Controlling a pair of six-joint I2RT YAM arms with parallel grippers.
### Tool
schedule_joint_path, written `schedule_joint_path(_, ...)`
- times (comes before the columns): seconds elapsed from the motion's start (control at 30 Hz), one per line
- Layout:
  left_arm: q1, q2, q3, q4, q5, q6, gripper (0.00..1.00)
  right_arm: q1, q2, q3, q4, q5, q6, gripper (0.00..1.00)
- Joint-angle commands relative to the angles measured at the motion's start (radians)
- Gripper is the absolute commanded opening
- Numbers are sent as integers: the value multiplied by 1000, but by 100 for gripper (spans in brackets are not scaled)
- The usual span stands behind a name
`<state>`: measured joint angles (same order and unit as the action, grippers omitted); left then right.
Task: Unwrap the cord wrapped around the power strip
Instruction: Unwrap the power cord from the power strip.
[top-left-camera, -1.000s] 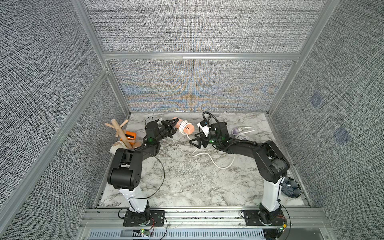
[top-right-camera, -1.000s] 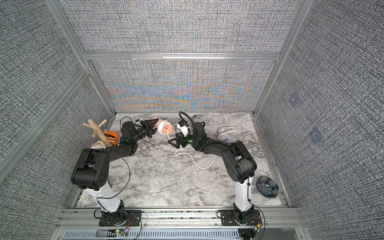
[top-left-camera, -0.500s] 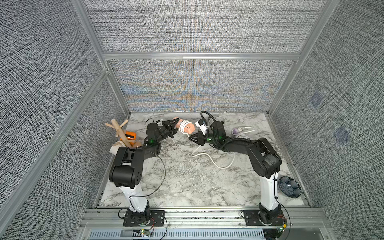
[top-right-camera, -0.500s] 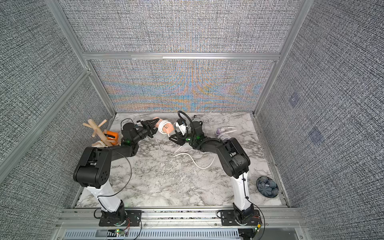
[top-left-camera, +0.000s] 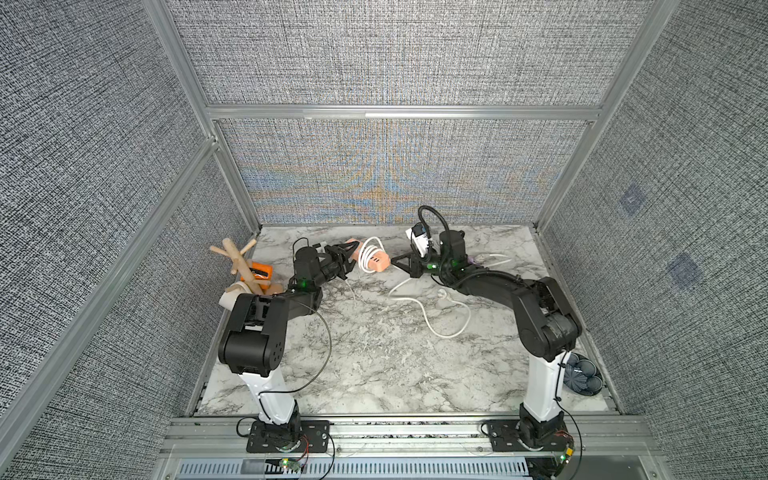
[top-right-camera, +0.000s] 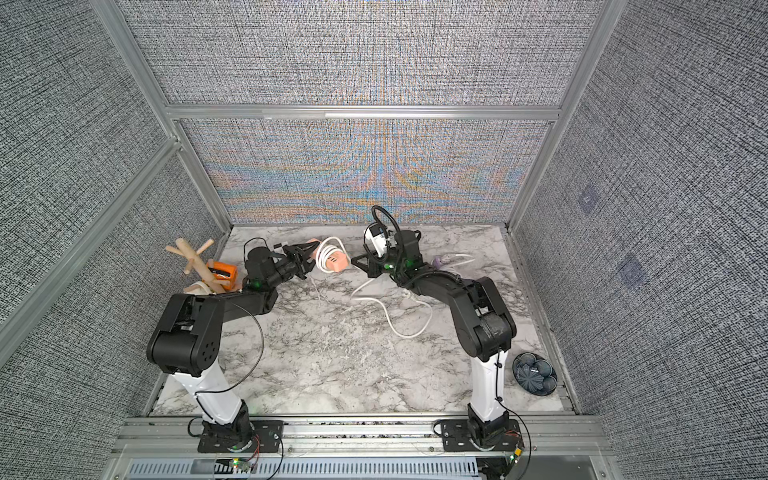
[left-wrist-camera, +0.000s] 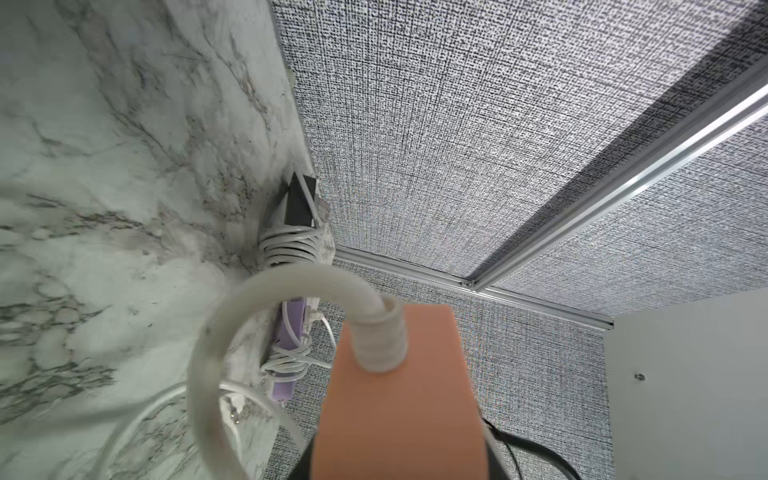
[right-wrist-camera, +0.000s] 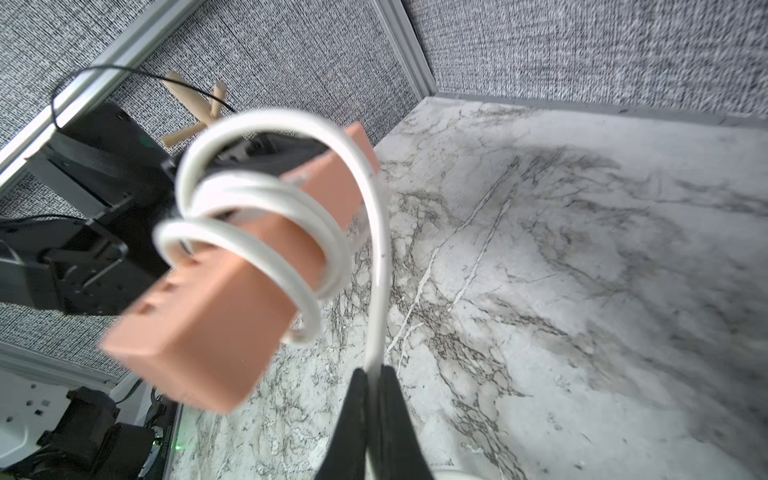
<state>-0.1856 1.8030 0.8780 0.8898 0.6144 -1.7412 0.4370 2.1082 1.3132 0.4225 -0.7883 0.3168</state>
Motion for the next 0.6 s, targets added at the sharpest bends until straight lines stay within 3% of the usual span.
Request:
schedule_joint_path(0.0, 2, 19, 6, -25, -6, 85, 1, -2, -61, 34, -114, 2, -91, 0)
schedule_joint_path(0.17, 0, 103, 50, 33, -41, 43, 1, 19, -140, 63, -267, -1, -201, 0)
schedule_joint_path(0.33, -2, 149, 124, 43, -74, 15, 1, 79, -216, -8, -350, 38, -315, 0)
schedule_joint_path(0.57, -3, 141, 171, -7, -51, 27, 1, 57, -231, -81, -333, 131, -312, 0)
